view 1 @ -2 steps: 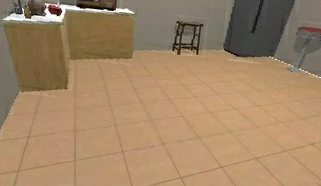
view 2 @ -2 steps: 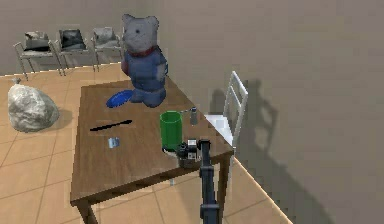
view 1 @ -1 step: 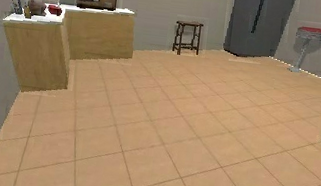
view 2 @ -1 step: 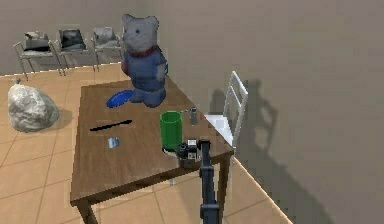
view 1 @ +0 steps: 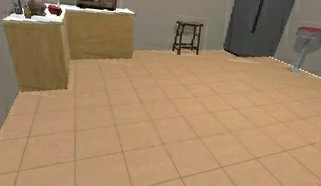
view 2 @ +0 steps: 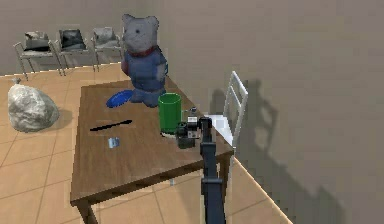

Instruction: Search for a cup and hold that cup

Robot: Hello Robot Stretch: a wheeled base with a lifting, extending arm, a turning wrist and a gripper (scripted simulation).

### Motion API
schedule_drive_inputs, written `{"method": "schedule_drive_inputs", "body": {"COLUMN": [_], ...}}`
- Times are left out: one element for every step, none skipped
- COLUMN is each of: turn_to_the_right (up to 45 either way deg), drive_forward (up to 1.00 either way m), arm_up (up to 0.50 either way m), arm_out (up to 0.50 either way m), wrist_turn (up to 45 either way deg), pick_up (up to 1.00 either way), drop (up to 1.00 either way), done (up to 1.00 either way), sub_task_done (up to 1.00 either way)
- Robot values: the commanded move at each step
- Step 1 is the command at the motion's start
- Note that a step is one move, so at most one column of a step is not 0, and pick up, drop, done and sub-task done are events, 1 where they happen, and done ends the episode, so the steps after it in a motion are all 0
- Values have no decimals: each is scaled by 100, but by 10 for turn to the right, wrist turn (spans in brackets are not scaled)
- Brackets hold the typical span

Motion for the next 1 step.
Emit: {"method": "schedule_drive_inputs", "body": {"turn_to_the_right": [0], "drive_forward": [0], "arm_up": [0], "arm_out": [0], "wrist_turn": [0], "pick_up": [0], "drop": [0], "done": [100], "sub_task_done": [0]}}
